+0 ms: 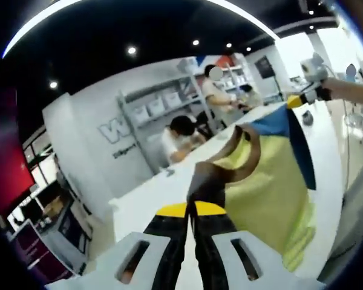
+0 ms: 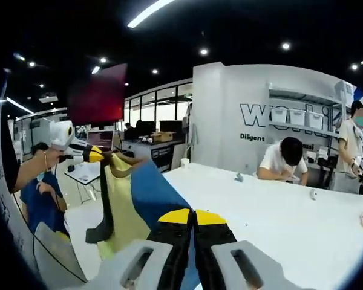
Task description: Fold the garment on the visible template until the final outline fits inside the template.
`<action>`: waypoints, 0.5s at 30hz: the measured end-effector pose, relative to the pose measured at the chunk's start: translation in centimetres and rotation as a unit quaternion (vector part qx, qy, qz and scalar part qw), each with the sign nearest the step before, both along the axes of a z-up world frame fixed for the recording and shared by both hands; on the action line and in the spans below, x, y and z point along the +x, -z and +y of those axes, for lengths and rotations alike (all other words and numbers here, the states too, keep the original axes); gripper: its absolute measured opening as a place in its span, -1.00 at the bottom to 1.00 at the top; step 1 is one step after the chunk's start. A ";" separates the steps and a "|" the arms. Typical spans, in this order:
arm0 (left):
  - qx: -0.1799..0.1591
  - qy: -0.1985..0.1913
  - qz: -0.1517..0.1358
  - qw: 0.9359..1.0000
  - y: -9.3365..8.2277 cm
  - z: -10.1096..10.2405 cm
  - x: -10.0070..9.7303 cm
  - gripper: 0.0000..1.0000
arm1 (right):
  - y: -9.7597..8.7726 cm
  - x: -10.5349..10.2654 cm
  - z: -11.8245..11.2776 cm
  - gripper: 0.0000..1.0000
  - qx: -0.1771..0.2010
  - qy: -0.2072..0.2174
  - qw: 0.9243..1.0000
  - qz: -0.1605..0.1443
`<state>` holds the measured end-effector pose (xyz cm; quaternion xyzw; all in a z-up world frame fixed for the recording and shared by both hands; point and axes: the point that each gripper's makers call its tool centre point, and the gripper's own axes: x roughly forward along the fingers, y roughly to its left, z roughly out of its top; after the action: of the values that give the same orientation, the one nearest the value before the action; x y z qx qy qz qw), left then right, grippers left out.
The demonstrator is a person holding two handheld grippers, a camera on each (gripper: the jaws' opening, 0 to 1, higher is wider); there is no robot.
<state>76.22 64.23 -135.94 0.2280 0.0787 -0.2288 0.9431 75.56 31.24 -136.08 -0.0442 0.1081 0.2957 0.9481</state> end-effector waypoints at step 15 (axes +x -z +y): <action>0.012 -0.022 0.051 0.998 7.4 0.9 5.6 -0.89 | 6.2 6.0 1.0 -1.00 -0.017 0.008 0.999 0.037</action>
<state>81.81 65.12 -143.37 0.2254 0.1341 -0.2188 0.9399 81.53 32.22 -142.33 -0.0487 0.1481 0.2879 0.9449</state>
